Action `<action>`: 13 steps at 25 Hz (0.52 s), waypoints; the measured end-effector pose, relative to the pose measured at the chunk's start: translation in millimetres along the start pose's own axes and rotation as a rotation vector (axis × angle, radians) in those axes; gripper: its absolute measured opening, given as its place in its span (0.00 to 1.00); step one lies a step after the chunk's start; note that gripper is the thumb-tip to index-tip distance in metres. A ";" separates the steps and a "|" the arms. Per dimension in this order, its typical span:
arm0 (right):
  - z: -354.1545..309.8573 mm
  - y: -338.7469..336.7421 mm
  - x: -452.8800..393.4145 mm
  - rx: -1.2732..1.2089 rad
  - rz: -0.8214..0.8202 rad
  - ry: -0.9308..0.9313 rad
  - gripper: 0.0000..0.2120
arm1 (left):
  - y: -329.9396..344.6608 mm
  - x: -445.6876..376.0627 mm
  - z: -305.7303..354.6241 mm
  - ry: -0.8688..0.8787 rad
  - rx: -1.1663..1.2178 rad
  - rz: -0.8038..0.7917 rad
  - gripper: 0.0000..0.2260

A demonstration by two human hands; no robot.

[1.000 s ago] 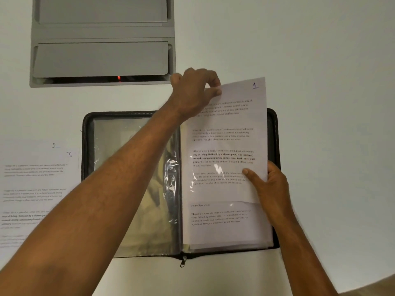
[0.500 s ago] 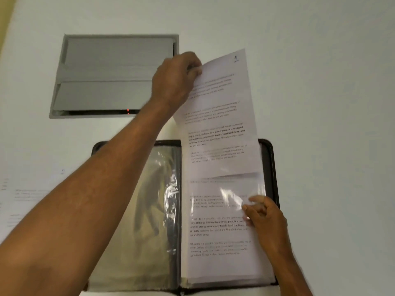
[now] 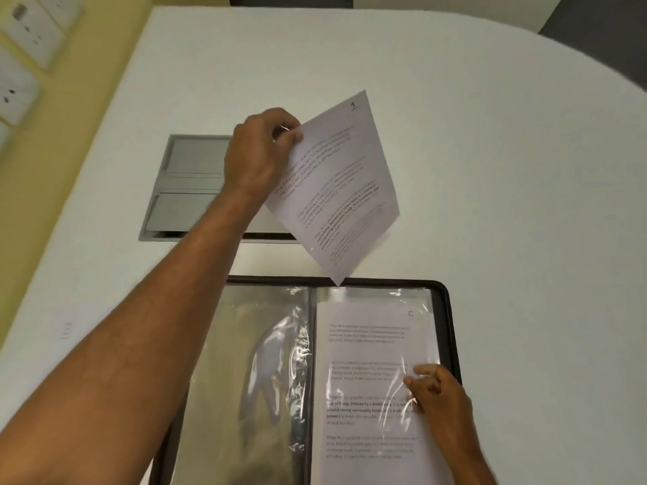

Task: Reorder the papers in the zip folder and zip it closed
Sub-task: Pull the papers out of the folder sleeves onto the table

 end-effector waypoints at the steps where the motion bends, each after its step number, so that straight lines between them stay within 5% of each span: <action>1: -1.8 -0.8 1.3 0.020 0.008 0.007 0.08 | -14.6 -0.3 -2.3 -0.020 0.042 0.023 0.04; 7: -12.5 -4.2 10.0 0.120 0.096 -0.003 0.14 | -93.2 44.3 -60.9 -0.208 0.263 0.050 0.02; 13: -24.9 4.9 25.4 0.207 0.230 -0.125 0.32 | -148.3 122.4 -159.0 -0.336 0.077 -0.275 0.04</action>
Point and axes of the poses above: each hand's wrist, its own x-axis away from the middle knuckle, its own y-axis out of the palm, z = x × y, the point moved 8 cm from there along -x, towards the middle knuckle, and after that the axes turned 4 degrees about x, right-handed, at the moved point
